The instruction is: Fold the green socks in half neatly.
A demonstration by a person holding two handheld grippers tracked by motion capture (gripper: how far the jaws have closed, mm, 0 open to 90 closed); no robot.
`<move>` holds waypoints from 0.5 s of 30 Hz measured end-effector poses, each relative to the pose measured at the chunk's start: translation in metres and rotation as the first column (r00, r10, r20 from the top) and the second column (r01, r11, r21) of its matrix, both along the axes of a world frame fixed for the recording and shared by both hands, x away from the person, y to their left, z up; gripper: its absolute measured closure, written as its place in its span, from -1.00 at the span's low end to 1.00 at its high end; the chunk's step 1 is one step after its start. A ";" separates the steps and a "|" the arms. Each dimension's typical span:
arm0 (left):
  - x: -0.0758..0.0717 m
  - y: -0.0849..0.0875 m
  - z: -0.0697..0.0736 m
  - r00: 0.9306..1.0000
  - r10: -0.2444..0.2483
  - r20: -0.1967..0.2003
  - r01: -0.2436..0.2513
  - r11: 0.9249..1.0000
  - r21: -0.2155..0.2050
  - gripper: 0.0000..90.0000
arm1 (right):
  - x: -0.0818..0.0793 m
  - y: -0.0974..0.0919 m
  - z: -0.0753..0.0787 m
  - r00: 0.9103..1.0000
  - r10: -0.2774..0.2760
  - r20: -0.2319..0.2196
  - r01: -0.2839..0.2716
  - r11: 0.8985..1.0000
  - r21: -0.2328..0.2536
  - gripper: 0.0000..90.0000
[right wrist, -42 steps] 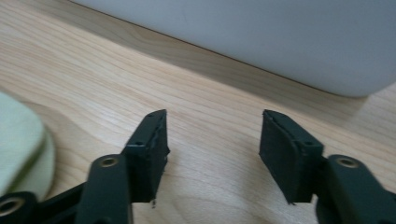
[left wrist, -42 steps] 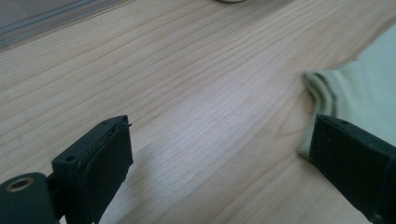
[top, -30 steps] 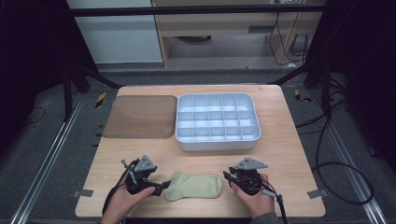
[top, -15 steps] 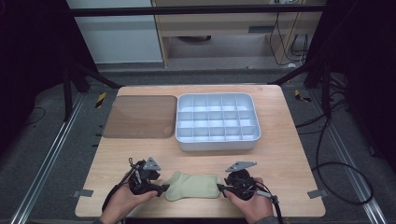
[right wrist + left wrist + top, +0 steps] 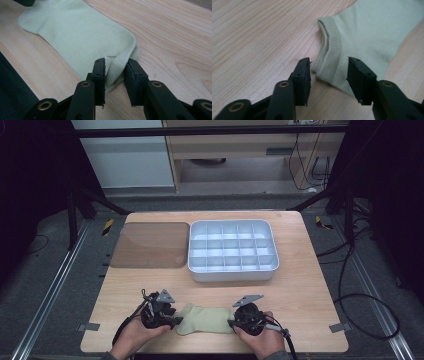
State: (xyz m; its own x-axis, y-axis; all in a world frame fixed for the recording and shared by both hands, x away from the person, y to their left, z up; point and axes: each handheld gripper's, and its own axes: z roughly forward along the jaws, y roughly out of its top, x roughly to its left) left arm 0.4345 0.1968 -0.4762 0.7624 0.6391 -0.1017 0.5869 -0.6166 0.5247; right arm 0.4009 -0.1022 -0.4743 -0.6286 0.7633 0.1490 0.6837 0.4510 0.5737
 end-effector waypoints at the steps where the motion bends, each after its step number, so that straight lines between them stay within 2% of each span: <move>1: 0.001 0.000 0.000 1.000 -0.003 -0.001 0.003 1.000 0.001 0.32 | 0.000 0.000 0.001 1.000 0.003 0.000 -0.003 1.000 -0.001 0.55; 5: 0.002 -0.003 -0.001 1.000 -0.018 -0.009 0.018 1.000 0.014 0.41 | -0.001 0.001 0.003 1.000 0.011 0.006 -0.011 1.000 0.000 0.53; 12: 0.001 -0.005 -0.002 0.999 -0.039 -0.004 0.039 0.999 0.021 0.67 | -0.004 0.001 0.006 1.000 0.007 0.021 -0.007 1.000 -0.002 0.48; 15: 0.000 -0.007 -0.001 0.999 -0.050 0.003 0.050 0.998 0.030 0.72 | -0.006 0.001 0.006 1.000 0.004 0.016 -0.004 1.000 -0.008 0.41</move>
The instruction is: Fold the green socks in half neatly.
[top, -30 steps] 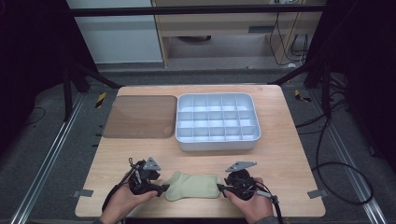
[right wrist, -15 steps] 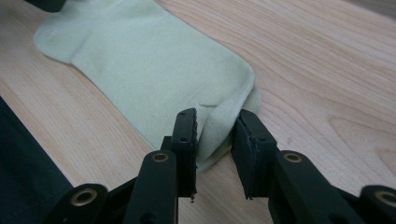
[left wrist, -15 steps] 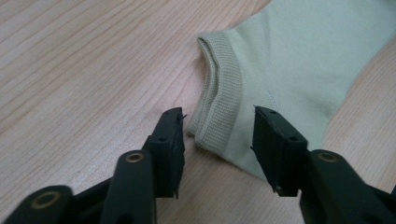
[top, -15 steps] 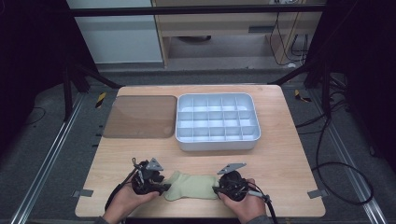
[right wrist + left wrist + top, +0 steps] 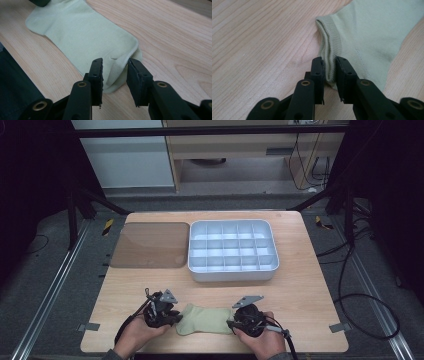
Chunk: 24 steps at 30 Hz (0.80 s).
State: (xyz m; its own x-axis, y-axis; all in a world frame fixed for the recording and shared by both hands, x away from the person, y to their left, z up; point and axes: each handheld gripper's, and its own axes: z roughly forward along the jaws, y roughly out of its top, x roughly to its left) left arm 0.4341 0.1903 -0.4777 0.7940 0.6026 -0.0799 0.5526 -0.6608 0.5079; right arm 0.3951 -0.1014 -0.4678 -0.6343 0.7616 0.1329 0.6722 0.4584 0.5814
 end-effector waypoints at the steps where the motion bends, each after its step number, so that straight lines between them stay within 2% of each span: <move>1: 0.000 0.000 0.000 1.000 -0.003 0.002 0.003 1.000 0.003 0.73 | 0.000 0.000 -0.001 1.000 0.003 0.005 -0.003 1.000 -0.001 0.39; 5: -0.002 -0.003 0.001 1.000 -0.008 0.008 0.008 1.000 0.018 0.77 | 0.000 -0.001 -0.004 1.000 -0.002 0.005 0.002 1.000 -0.018 0.35; 10: -0.001 -0.002 0.001 1.000 -0.010 0.004 0.010 1.000 0.011 0.79 | 0.001 0.001 -0.008 1.000 -0.003 -0.014 0.003 1.000 -0.031 0.40; 14: -0.001 0.000 0.001 1.000 -0.009 -0.001 0.009 1.000 0.002 0.80 | 0.000 0.004 -0.010 1.000 0.022 -0.007 -0.023 0.997 -0.075 0.64; 17: -0.001 0.001 0.002 1.000 -0.010 -0.001 0.010 1.000 -0.004 0.80 | -0.001 0.007 -0.010 1.000 0.030 -0.004 -0.030 0.996 -0.085 0.74; 19: -0.001 0.002 0.005 1.000 -0.011 0.005 0.012 1.000 -0.013 0.80 | -0.001 0.009 -0.010 0.999 0.046 -0.003 -0.046 0.994 -0.095 0.88; 24: 0.000 0.003 0.008 1.000 -0.021 0.004 0.021 1.000 -0.014 0.80 | 0.000 0.009 -0.011 0.998 0.065 -0.006 -0.065 0.993 -0.100 0.91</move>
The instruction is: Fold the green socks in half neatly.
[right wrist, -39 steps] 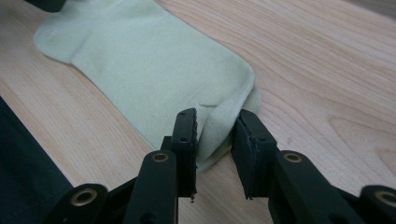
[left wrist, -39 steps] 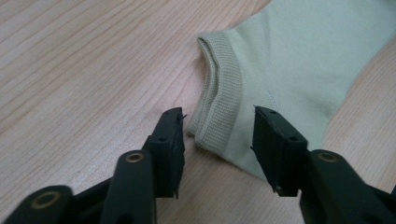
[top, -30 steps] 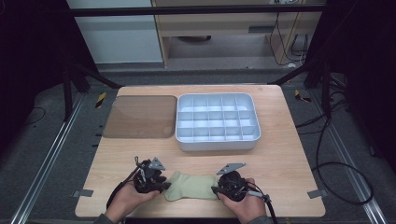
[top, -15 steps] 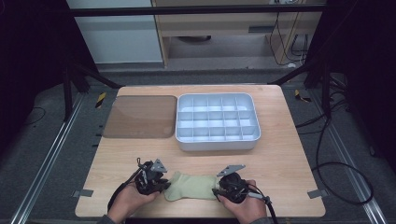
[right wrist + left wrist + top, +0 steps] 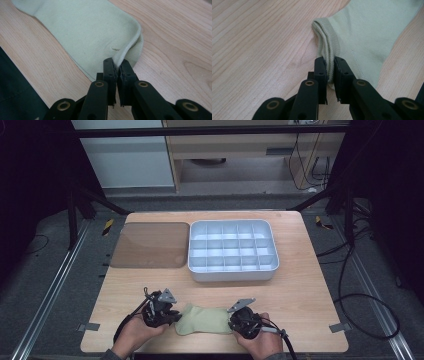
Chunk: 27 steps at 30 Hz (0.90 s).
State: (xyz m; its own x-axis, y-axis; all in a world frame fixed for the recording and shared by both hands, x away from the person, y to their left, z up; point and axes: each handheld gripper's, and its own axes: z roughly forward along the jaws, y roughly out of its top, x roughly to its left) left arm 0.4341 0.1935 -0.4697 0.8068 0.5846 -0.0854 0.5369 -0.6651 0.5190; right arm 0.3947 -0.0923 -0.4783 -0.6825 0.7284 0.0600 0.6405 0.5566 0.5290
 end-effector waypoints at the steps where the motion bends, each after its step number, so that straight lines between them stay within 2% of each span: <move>1: 0.000 0.000 0.000 1.000 -0.002 0.000 0.002 1.000 -0.001 0.80 | 0.000 0.000 0.000 1.000 0.003 0.000 -0.003 1.000 0.000 0.91; 14: 0.002 0.003 0.002 1.000 -0.013 -0.003 0.013 1.000 0.015 0.80 | 0.001 -0.007 -0.002 1.000 0.001 -0.013 -0.001 1.000 0.028 0.95; 27: 0.003 0.000 0.009 1.000 -0.021 -0.007 0.021 0.999 0.033 0.80 | 0.001 -0.004 0.000 1.000 0.003 -0.012 -0.003 1.000 0.025 0.95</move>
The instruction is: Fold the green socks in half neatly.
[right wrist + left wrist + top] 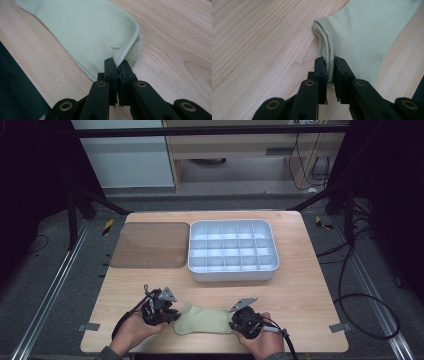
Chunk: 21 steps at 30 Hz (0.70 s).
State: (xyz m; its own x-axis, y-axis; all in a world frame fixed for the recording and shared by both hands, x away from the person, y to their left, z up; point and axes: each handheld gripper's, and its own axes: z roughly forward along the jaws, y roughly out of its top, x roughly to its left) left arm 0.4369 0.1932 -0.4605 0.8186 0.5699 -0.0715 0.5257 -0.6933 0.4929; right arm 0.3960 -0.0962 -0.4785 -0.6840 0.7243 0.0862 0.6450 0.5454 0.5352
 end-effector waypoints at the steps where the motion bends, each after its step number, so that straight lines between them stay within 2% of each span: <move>1: 0.000 0.000 0.001 1.000 -0.003 0.002 0.003 1.000 0.002 0.80 | 0.000 0.000 0.000 1.000 0.000 0.001 0.000 1.000 -0.001 0.95; 21: 0.002 0.001 0.018 1.000 -0.008 -0.028 0.008 1.000 0.001 0.80 | -0.001 0.012 0.004 1.000 0.013 0.012 -0.013 1.000 0.019 0.95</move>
